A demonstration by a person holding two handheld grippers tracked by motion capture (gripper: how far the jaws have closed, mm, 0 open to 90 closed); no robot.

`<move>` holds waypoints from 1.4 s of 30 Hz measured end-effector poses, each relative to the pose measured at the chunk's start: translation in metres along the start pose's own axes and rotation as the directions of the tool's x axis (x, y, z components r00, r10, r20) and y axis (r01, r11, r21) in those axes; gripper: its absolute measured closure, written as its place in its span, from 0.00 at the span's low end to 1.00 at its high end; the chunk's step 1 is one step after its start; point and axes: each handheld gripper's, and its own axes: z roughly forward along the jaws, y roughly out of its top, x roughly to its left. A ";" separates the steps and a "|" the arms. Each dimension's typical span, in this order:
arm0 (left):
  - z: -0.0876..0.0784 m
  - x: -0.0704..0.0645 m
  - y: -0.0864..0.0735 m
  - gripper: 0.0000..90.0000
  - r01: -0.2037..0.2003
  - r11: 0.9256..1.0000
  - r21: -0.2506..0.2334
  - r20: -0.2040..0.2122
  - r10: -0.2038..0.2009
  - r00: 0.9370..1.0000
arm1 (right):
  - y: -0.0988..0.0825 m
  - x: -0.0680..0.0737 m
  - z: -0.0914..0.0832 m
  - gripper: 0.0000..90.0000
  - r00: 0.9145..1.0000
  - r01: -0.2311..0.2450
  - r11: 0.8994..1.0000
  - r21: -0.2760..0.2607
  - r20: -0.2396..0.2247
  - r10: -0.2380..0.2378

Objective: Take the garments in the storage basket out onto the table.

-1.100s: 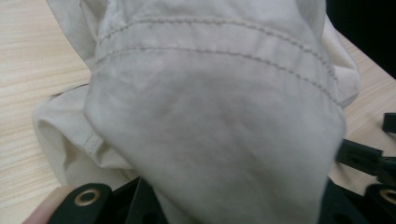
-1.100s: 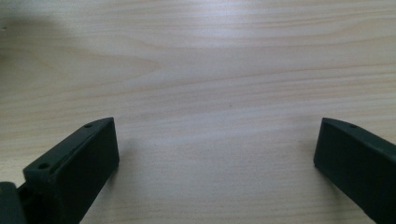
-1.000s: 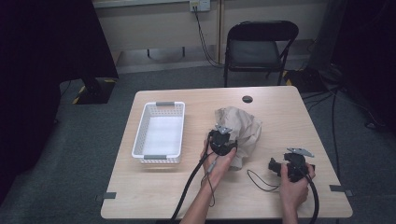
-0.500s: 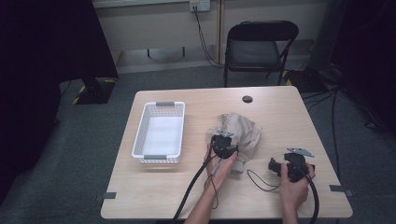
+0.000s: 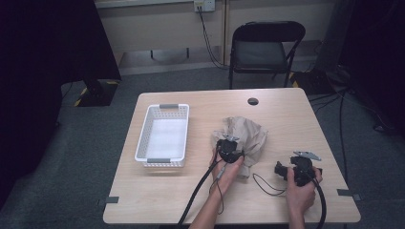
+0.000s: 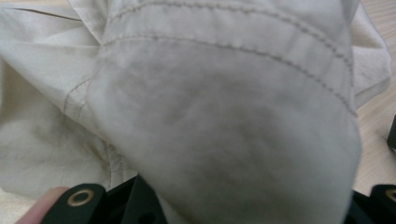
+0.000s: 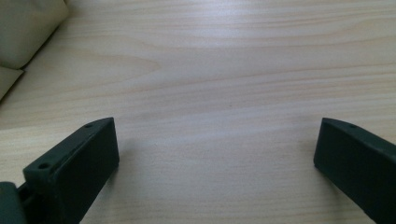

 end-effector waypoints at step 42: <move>-0.005 0.001 0.003 0.06 -0.019 0.999 -0.026 -0.010 0.018 1.000 | 0.000 0.000 0.000 0.00 1.000 0.000 1.000 0.000 0.000 0.000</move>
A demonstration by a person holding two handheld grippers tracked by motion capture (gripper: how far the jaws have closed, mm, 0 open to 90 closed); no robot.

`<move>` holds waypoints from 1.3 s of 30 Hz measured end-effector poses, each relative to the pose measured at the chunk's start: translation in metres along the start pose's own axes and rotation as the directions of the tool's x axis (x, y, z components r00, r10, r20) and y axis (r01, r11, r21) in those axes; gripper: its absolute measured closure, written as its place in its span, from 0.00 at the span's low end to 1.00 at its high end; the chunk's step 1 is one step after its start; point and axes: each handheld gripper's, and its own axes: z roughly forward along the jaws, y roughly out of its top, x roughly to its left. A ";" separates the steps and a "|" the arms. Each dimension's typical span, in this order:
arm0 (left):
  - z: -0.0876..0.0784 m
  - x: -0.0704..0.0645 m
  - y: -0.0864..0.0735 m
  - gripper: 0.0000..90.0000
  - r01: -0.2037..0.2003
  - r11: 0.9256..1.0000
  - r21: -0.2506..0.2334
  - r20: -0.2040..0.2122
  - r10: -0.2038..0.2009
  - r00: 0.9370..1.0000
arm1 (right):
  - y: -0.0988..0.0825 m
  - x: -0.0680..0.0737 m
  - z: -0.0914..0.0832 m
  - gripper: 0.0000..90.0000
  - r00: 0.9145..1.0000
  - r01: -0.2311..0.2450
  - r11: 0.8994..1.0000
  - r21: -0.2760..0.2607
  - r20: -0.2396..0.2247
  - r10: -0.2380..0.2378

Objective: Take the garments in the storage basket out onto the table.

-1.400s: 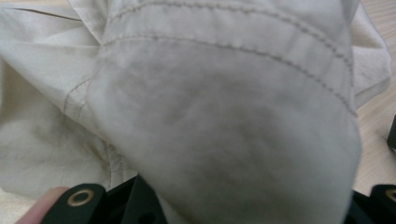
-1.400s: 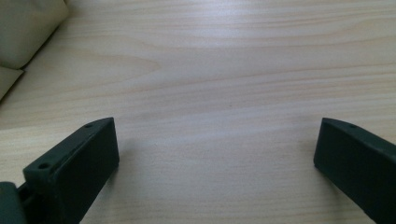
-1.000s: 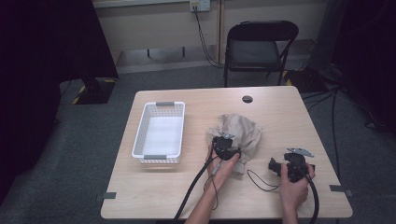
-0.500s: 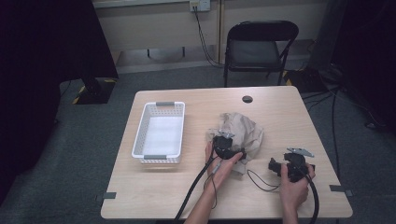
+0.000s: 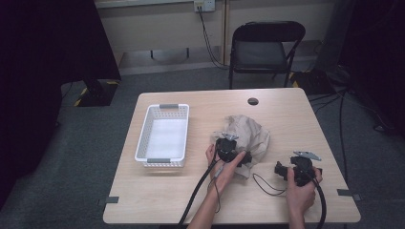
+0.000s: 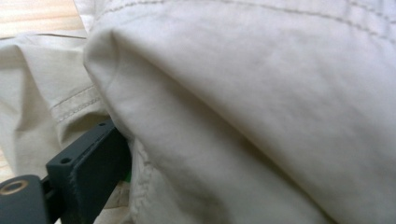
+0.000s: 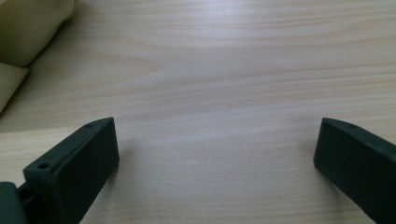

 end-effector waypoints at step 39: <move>-0.032 0.006 0.009 0.08 -0.009 0.989 -0.149 0.023 0.013 1.000 | 0.000 0.000 0.000 0.00 1.000 0.000 1.000 0.000 0.000 0.000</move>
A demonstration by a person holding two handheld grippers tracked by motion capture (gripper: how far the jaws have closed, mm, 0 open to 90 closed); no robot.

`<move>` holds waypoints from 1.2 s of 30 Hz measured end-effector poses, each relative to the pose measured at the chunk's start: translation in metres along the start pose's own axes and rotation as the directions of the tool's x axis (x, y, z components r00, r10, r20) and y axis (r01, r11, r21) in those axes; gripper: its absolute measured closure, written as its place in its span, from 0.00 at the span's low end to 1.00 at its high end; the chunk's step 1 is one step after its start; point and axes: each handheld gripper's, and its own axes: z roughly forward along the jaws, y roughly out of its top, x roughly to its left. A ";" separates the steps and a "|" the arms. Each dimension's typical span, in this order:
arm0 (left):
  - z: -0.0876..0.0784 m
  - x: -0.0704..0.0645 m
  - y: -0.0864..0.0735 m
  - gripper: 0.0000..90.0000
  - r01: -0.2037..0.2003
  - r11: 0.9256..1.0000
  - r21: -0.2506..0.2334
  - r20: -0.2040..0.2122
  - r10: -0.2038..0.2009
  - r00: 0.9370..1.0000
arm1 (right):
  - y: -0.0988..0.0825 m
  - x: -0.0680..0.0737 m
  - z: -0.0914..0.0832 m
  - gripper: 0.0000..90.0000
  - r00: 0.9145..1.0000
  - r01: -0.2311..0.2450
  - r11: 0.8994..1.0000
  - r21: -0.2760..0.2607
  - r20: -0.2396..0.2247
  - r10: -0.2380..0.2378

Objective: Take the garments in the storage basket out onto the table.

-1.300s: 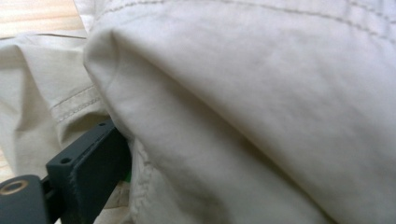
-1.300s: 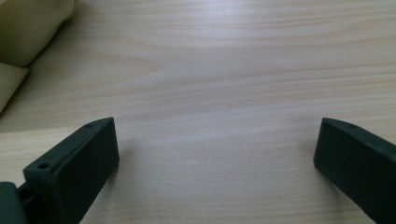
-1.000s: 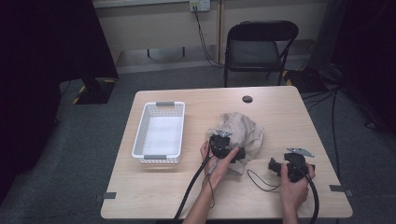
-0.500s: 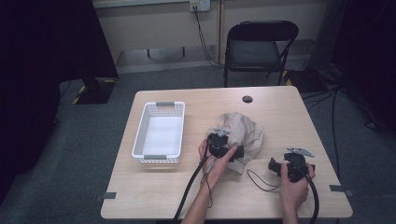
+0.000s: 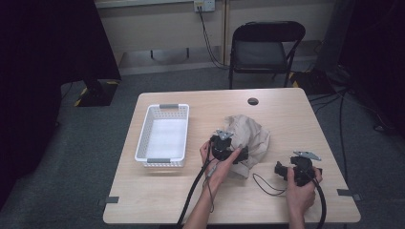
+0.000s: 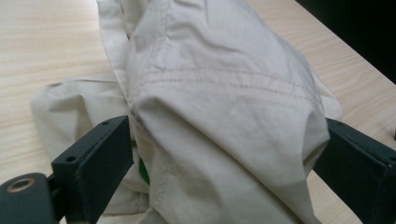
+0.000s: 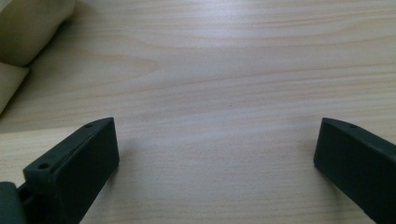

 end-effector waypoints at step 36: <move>-0.058 -0.002 0.011 0.06 -0.004 0.995 -0.096 0.002 0.005 1.000 | 0.000 0.000 0.000 0.00 1.000 0.000 1.000 0.000 0.000 0.000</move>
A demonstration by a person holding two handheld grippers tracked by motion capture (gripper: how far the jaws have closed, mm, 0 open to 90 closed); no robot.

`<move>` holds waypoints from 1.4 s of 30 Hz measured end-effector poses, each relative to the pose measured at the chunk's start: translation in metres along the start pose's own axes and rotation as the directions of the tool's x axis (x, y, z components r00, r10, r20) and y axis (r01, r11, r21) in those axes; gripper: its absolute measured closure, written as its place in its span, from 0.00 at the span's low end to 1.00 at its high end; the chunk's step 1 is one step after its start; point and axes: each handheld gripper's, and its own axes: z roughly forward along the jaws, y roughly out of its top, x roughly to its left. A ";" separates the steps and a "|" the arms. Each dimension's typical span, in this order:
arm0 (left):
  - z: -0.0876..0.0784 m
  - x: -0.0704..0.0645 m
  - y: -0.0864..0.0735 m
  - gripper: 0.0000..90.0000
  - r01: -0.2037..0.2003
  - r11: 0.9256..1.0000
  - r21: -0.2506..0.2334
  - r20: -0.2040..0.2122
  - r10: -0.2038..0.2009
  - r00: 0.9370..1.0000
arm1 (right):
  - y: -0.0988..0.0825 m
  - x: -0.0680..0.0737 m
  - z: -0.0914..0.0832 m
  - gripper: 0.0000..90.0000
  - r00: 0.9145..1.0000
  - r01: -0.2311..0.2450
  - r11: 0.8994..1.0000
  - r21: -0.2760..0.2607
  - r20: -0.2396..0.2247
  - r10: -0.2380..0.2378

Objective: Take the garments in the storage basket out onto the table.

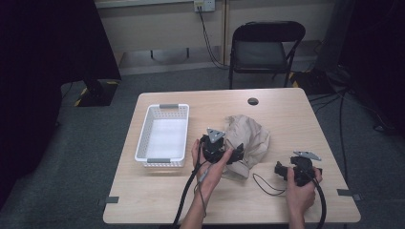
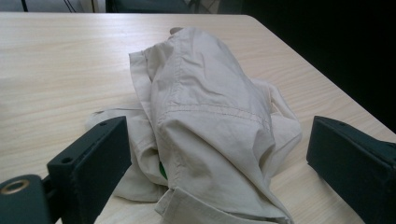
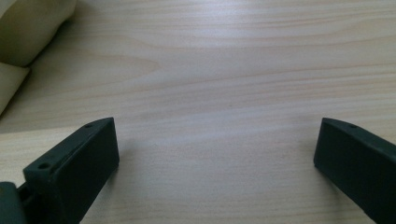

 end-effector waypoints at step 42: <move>-0.052 -0.015 -0.026 0.08 -0.099 0.995 0.012 0.004 0.099 0.995 | 0.000 0.000 0.000 0.00 1.000 0.000 1.000 -0.001 0.000 0.000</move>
